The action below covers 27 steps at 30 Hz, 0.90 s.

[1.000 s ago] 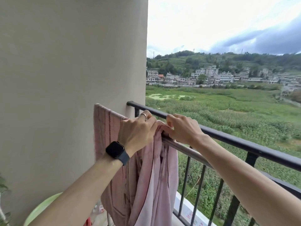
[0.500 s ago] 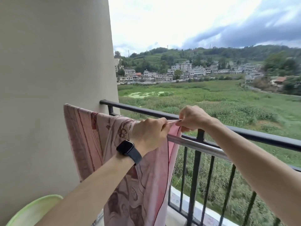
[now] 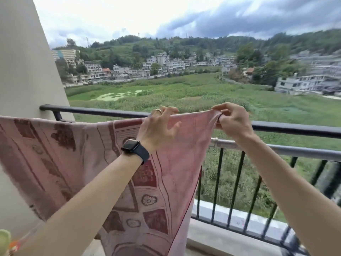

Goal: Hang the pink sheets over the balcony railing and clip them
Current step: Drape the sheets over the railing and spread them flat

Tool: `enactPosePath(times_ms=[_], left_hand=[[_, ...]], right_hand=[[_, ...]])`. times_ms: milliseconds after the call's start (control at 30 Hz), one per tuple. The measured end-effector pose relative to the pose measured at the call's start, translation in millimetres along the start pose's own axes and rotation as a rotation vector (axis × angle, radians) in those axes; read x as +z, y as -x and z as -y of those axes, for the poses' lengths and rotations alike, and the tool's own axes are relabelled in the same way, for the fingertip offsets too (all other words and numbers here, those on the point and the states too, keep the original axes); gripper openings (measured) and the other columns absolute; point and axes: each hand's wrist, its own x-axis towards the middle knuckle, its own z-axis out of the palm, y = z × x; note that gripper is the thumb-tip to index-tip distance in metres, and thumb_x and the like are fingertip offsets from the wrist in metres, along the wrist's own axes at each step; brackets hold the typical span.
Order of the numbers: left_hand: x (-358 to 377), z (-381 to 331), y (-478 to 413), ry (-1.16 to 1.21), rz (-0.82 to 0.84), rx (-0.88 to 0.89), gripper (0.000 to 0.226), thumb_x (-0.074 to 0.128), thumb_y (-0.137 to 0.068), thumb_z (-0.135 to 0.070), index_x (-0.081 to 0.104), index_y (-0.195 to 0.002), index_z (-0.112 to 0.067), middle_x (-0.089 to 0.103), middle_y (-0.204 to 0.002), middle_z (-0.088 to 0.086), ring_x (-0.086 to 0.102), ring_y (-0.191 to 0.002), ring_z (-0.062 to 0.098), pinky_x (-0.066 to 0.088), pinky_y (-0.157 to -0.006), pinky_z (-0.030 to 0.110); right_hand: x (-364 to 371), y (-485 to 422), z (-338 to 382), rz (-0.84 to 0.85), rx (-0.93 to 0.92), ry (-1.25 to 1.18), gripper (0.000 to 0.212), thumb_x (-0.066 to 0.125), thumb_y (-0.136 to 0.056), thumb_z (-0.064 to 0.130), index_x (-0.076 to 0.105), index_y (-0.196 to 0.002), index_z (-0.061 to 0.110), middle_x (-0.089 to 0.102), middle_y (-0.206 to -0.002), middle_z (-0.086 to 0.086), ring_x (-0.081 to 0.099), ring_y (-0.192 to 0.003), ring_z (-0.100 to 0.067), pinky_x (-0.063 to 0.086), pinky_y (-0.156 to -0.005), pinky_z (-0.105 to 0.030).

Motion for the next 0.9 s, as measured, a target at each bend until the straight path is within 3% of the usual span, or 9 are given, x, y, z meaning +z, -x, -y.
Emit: enactPosePath(times_ms=[133, 267, 333, 433, 533, 667, 733, 833, 900], left_hand=[[25.2, -55.1, -22.5, -0.027, 0.165, 0.095, 0.045, 0.052, -0.094, -0.048, 0.049, -0.137, -0.035, 0.054, -0.133, -0.003, 0.047, -0.124, 0.018, 0.042, -0.098, 0.040], [63.0, -117.0, -44.5, 0.189, 0.258, 0.153, 0.019, 0.062, -0.088, -0.039, 0.071, -0.104, -0.034, 0.070, -0.099, -0.010, 0.063, -0.094, 0.011, 0.054, -0.084, 0.037], [82.9, -138.9, -48.3, 0.195, 0.269, 0.195, 0.012, 0.064, -0.087, -0.033, 0.074, -0.095, -0.031, 0.072, -0.089, -0.012, 0.066, -0.082, 0.011, 0.057, -0.074, 0.037], [100.9, -152.0, -50.1, 0.208, 0.211, 0.214, 0.014, 0.063, -0.089, -0.027, 0.075, -0.098, -0.029, 0.074, -0.095, -0.008, 0.067, -0.085, 0.015, 0.057, -0.075, 0.039], [105.7, -161.8, -47.8, 0.230, 0.176, 0.237, 0.014, 0.065, -0.089, -0.026, 0.075, -0.098, -0.030, 0.075, -0.094, -0.009, 0.069, -0.087, 0.014, 0.057, -0.077, 0.039], [107.3, -191.5, -44.2, 0.303, 0.215, 0.298, 0.013, 0.067, -0.089, -0.029, 0.076, -0.097, -0.033, 0.075, -0.093, -0.013, 0.068, -0.088, 0.010, 0.056, -0.079, 0.035], [113.0, -211.9, -46.9, 0.356, 0.273, 0.342, 0.011, 0.070, -0.086, -0.032, 0.075, -0.096, -0.035, 0.073, -0.092, -0.017, 0.066, -0.086, 0.005, 0.056, -0.078, 0.032], [125.6, -242.9, -51.7, 0.414, 0.412, 0.370, 0.019, 0.067, -0.085, -0.045, 0.072, -0.101, -0.036, 0.068, -0.093, -0.021, 0.062, -0.084, -0.002, 0.053, -0.071, 0.026], [135.8, -257.1, -52.1, 0.407, 0.502, 0.317, 0.034, 0.058, -0.087, -0.058, 0.069, -0.108, -0.033, 0.067, -0.098, -0.016, 0.063, -0.087, 0.003, 0.053, -0.072, 0.027]], right_hand=[[-64.5, 33.5, -22.4, -0.099, 0.155, -0.284, 0.036, 0.044, -0.100, -0.005, 0.073, -0.096, 0.015, 0.072, -0.101, -0.009, 0.070, -0.086, -0.026, 0.062, -0.075, -0.039], [-99.1, 59.1, -45.5, -0.261, 0.152, -0.288, 0.049, 0.047, -0.096, -0.005, 0.078, -0.069, 0.021, 0.075, -0.083, 0.001, 0.062, -0.081, -0.024, 0.054, -0.074, -0.042], [-108.2, 69.5, -55.1, -0.243, 0.228, -0.290, 0.039, 0.046, -0.094, -0.002, 0.079, -0.082, 0.016, 0.076, -0.089, -0.007, 0.064, -0.082, -0.027, 0.055, -0.077, -0.044], [-120.9, 83.3, -68.4, -0.235, 0.311, -0.413, 0.022, 0.052, -0.094, 0.012, 0.066, -0.110, 0.011, 0.073, -0.105, -0.016, 0.069, -0.092, -0.028, 0.057, -0.077, -0.040], [-132.8, 92.4, -82.4, -0.291, 0.273, -0.130, 0.024, 0.074, -0.087, 0.031, 0.065, -0.106, 0.019, 0.073, -0.100, -0.005, 0.071, -0.092, -0.019, 0.061, -0.078, -0.039], [-165.1, 102.7, -90.7, -0.444, 0.195, 0.007, 0.006, 0.072, -0.090, 0.027, 0.070, -0.093, 0.023, 0.073, -0.088, 0.002, 0.072, -0.086, -0.018, 0.062, -0.078, -0.040], [-184.6, 110.4, -94.7, -0.586, 0.145, 0.042, 0.003, 0.070, -0.091, 0.026, 0.069, -0.095, 0.025, 0.072, -0.089, 0.006, 0.071, -0.087, -0.011, 0.060, -0.081, -0.031], [-191.6, 137.2, -110.1, -0.709, 0.079, 0.194, 0.004, 0.065, -0.095, 0.023, 0.065, -0.099, 0.021, 0.066, -0.088, 0.015, 0.063, -0.080, 0.008, 0.049, -0.071, -0.007], [-194.8, 160.6, -127.8, -0.771, 0.080, 0.239, 0.004, 0.062, -0.097, 0.020, 0.064, -0.101, 0.019, 0.064, -0.089, 0.016, 0.059, -0.076, 0.013, 0.045, -0.068, -0.004]])
